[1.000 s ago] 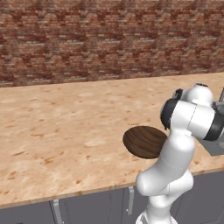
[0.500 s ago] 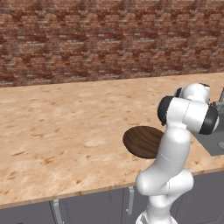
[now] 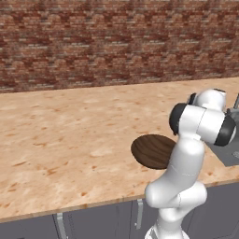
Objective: Gather the eggs and milk located in the vicinity of the sink area and place them right next to the bowl.
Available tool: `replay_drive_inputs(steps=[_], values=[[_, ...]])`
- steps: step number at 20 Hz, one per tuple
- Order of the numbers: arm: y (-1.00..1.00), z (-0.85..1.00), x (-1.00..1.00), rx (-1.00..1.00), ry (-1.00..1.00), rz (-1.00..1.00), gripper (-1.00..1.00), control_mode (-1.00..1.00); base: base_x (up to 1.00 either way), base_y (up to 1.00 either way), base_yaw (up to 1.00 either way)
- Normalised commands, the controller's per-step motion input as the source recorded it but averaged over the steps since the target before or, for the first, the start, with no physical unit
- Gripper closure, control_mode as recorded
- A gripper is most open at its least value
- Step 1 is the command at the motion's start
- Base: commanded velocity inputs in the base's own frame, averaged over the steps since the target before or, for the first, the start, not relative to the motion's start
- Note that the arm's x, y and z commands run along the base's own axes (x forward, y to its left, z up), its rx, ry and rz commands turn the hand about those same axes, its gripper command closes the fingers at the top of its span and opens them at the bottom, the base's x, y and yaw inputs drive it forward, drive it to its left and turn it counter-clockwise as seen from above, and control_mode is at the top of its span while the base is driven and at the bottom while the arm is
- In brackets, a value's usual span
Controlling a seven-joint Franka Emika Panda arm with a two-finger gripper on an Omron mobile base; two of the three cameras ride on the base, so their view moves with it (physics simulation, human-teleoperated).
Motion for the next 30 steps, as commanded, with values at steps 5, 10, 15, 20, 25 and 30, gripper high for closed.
replay_drive_inputs(steps=[5, 10, 15, 20, 25, 30], values=[[0.2, -0.01, -0.05, 0.0, 0.0, 0.01, -1.0, -1.0, 0.0, 0.0, 0.0], [0.0, -0.11, 0.01, 0.0, 0.0, 0.0, -1.0, -1.0, 0.0, 0.0, 0.0], [-0.05, -0.09, 0.1, 0.0, 0.0, 0.0, -1.0, -1.0, 0.0, 0.0, 0.0], [-0.03, 0.0, 0.07, 0.0, 0.0, 0.0, -1.0, -1.0, 0.0, 0.0, 0.0], [-0.12, 0.0, 0.12, 0.0, 0.0, 0.0, -1.0, -1.0, 0.0, 0.0, 0.0], [-0.12, 0.0, 0.1, 0.0, 0.0, 0.0, -1.0, -1.0, 0.0, 0.0, 0.0]])
